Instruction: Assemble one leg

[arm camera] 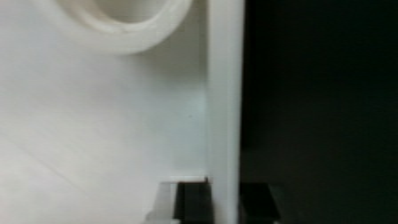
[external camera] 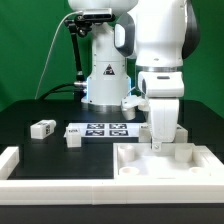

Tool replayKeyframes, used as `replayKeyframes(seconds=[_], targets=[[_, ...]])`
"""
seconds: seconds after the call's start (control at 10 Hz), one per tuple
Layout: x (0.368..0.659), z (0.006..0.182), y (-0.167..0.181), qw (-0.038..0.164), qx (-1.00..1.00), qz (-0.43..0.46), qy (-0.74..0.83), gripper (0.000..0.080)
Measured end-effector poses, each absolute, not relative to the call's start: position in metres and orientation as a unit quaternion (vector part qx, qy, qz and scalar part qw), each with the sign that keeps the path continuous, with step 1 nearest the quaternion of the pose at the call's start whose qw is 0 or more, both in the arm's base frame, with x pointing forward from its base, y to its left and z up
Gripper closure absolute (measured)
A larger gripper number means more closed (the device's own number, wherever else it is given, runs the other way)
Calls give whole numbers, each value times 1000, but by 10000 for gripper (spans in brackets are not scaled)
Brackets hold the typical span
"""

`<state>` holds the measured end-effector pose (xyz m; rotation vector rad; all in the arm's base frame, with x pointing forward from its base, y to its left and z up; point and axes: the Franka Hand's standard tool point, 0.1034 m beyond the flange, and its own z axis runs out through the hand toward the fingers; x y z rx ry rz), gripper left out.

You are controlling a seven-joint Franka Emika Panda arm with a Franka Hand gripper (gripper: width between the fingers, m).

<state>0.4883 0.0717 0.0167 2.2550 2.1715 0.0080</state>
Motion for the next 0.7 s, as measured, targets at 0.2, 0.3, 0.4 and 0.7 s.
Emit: replayKeyframes(seconds=[0.2, 0.3, 0.4, 0.7], targets=[[488, 16, 71, 5, 721, 2, 693, 741], [488, 16, 71, 5, 721, 2, 693, 575], [488, 16, 71, 5, 721, 2, 693, 575], [488, 16, 70, 5, 721, 2, 692, 207]])
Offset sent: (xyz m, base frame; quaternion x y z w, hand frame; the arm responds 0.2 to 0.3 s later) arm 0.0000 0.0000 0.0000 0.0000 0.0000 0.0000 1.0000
